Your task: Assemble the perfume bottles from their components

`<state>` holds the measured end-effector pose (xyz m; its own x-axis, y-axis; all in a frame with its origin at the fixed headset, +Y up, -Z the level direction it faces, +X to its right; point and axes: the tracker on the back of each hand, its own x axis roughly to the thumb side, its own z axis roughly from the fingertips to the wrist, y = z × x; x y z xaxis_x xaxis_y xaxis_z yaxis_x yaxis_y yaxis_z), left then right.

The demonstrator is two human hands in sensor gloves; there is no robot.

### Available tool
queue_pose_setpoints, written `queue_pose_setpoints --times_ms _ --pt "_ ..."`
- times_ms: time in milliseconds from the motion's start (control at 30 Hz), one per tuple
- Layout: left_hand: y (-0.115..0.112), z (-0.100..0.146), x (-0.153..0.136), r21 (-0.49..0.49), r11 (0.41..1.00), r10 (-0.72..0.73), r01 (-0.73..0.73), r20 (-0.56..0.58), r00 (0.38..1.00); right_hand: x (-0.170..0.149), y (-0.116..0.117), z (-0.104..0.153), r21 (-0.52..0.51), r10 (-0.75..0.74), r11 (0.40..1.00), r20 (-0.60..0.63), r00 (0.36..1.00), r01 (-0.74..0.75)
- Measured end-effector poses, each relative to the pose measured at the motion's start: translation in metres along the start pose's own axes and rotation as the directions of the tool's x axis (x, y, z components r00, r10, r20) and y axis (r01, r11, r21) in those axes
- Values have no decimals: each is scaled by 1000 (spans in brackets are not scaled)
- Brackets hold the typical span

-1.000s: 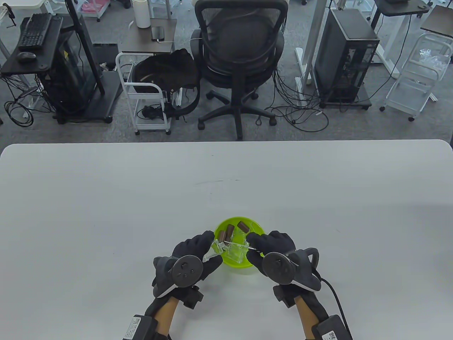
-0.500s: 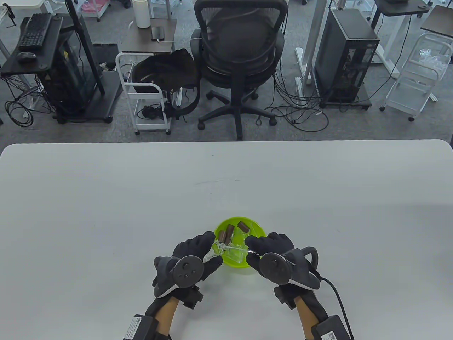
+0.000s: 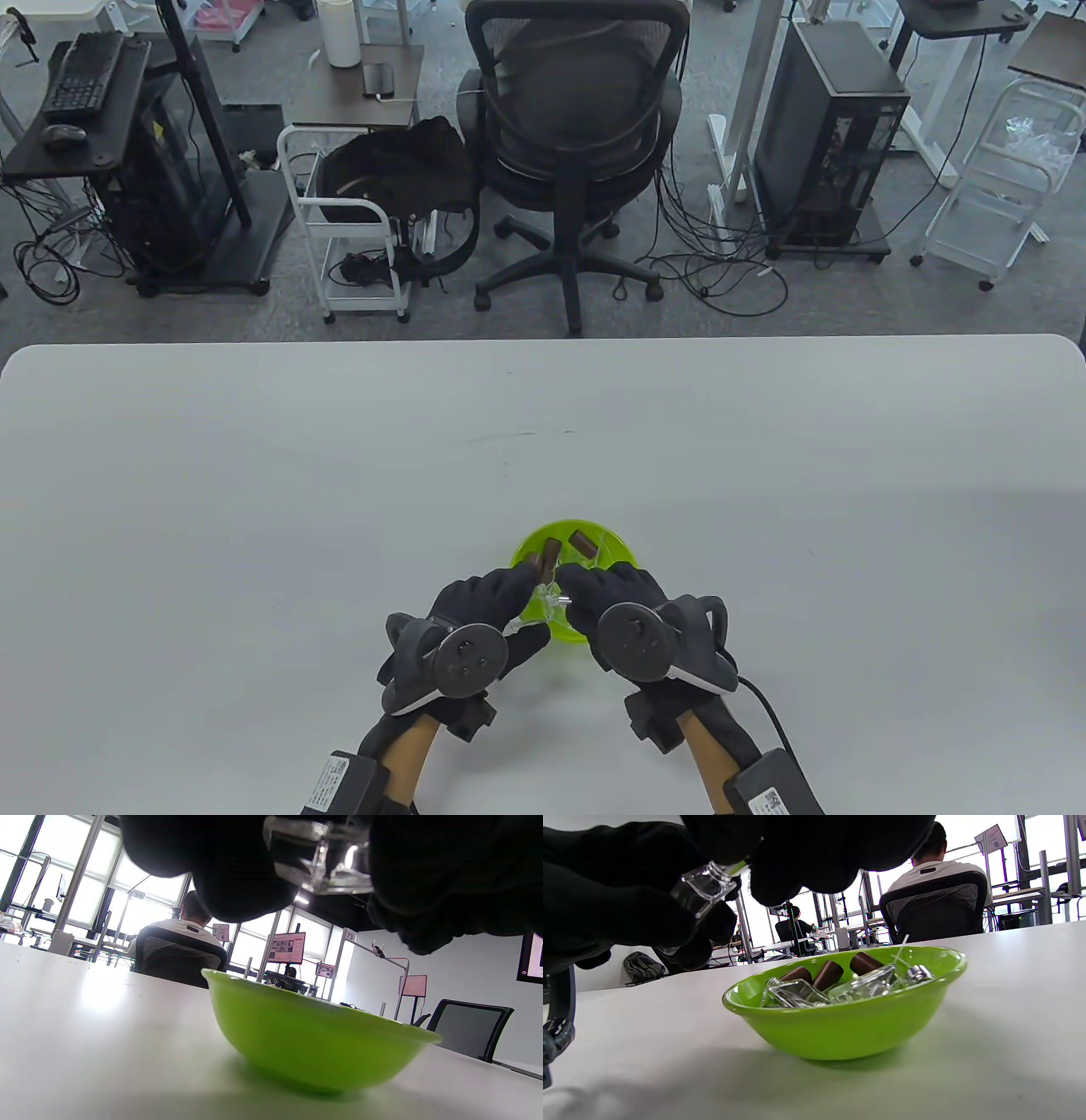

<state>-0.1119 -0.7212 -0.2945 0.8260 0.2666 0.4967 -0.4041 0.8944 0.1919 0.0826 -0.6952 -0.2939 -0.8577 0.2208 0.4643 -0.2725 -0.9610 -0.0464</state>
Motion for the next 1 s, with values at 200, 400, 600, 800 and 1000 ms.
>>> queue_pose_setpoints --times_ms 200,400,600,800,1000 --pt "-2 -1 4 -19 1000 17 -16 52 999 -9 5 -4 48 -101 994 -6 995 101" --pt "-1 -1 6 -8 999 47 -46 83 995 -20 9 -4 17 -212 977 -68 975 214" --pt "-2 -2 8 10 998 53 -54 87 995 -13 9 -3 -115 -286 956 -136 949 271" --pt "-2 -3 5 21 996 86 -88 78 993 -21 6 -3 -34 -408 913 -86 909 407" --pt "-2 -3 4 19 996 81 -83 75 994 -23 5 -5 54 -436 896 -70 897 440"
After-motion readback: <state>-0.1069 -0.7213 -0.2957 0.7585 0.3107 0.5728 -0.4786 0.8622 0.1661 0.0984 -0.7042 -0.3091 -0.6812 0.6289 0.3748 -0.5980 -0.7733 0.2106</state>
